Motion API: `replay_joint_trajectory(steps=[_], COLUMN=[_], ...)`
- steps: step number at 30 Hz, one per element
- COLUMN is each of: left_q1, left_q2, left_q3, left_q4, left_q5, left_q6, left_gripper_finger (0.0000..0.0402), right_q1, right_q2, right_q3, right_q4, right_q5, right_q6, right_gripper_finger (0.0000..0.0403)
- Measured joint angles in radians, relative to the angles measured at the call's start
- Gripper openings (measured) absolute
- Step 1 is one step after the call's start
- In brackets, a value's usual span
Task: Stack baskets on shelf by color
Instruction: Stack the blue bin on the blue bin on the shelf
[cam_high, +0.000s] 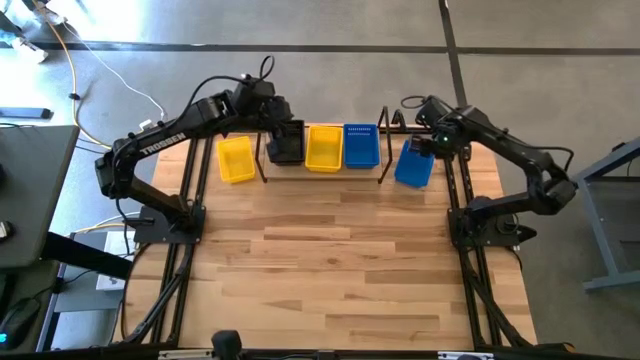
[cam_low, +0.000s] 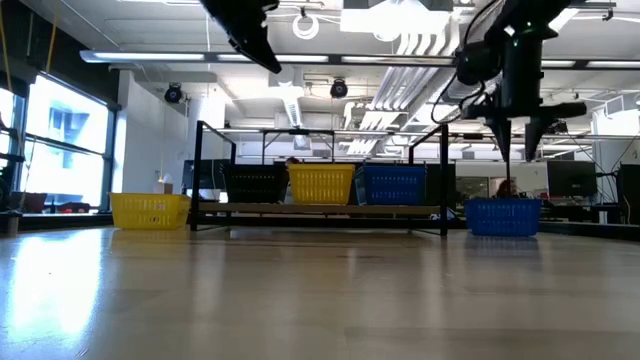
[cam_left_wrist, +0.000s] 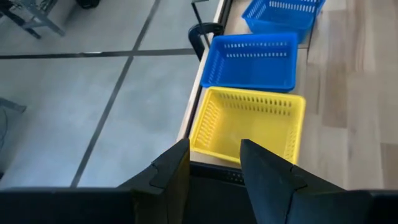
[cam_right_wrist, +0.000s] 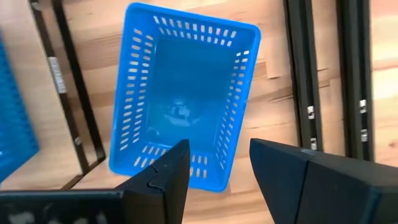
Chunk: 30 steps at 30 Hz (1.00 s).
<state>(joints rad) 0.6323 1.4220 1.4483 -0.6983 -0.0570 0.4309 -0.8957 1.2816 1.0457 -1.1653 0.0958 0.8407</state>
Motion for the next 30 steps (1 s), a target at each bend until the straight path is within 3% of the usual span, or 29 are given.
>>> replay_joint_trajectory(steps=[23, 26, 30], left_q1=[0.010, 0.010, 0.010], left_q2=[0.001, 0.001, 0.001], left_q3=[0.000, 0.000, 0.000], left_q4=[0.000, 0.000, 0.000], left_q5=[0.000, 0.000, 0.000], left_q6=[0.036, 0.036, 0.035], left_gripper_finger=[0.0131, 0.0131, 0.0131], right_q1=[-0.007, -0.007, -0.007], right_q2=[0.000, 0.000, 0.000], right_q3=[-0.353, -0.378, -0.381], right_q4=[0.358, 0.387, 0.386], right_q5=[0.057, 0.052, 0.069], right_q6=[0.233, 0.238, 0.239], right_gripper_finger=[0.0148, 0.0125, 0.0061])
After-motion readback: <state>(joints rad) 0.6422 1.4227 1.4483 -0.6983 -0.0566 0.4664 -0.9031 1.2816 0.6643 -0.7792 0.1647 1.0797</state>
